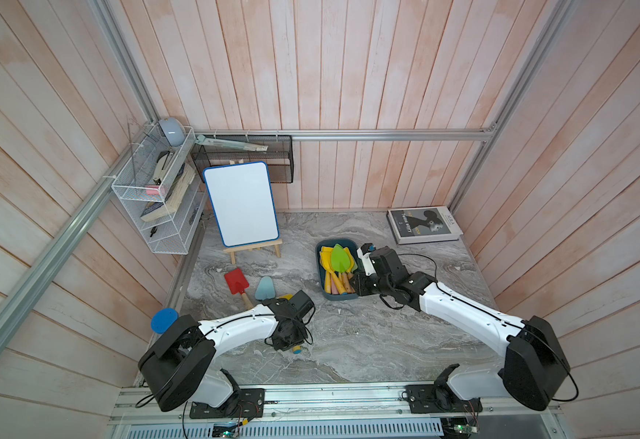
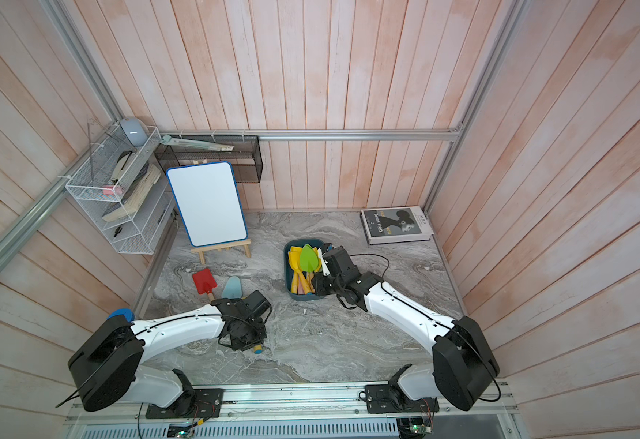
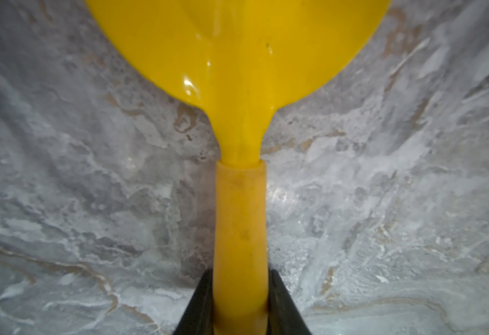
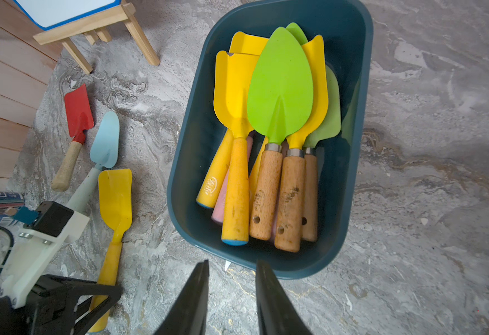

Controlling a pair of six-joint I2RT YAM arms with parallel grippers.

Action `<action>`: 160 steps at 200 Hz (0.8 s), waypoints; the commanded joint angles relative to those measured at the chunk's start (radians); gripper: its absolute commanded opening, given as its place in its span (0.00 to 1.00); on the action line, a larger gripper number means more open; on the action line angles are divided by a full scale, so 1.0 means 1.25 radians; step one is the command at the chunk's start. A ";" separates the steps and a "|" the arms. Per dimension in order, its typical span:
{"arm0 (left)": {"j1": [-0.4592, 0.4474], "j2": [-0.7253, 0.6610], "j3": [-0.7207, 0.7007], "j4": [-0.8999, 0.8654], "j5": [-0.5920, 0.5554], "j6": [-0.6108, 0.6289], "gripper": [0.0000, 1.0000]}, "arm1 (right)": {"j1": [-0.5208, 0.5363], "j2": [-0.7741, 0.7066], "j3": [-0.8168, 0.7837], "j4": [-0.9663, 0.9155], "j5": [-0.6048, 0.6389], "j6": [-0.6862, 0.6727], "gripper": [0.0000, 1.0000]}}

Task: Put the shovel into the storage box
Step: Pick up the shovel from the center of the board.

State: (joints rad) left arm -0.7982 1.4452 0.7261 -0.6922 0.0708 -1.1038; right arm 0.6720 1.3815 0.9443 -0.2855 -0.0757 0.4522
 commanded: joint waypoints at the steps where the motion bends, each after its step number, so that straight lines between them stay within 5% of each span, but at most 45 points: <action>1: -0.010 0.009 0.003 -0.001 -0.012 0.001 0.14 | 0.005 -0.014 -0.008 0.009 0.009 0.005 0.33; 87: -0.079 -0.018 0.123 -0.068 -0.056 0.032 0.09 | -0.002 0.011 0.031 0.013 -0.021 0.032 0.33; 160: -0.079 -0.023 0.302 -0.177 -0.079 0.150 0.08 | 0.014 0.031 0.120 -0.017 -0.030 0.054 0.32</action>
State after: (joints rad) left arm -0.8959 1.4097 1.0355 -0.8650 -0.0021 -0.9989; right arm 0.6727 1.4010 1.0271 -0.2897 -0.1078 0.5091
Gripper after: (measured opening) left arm 0.271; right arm 0.319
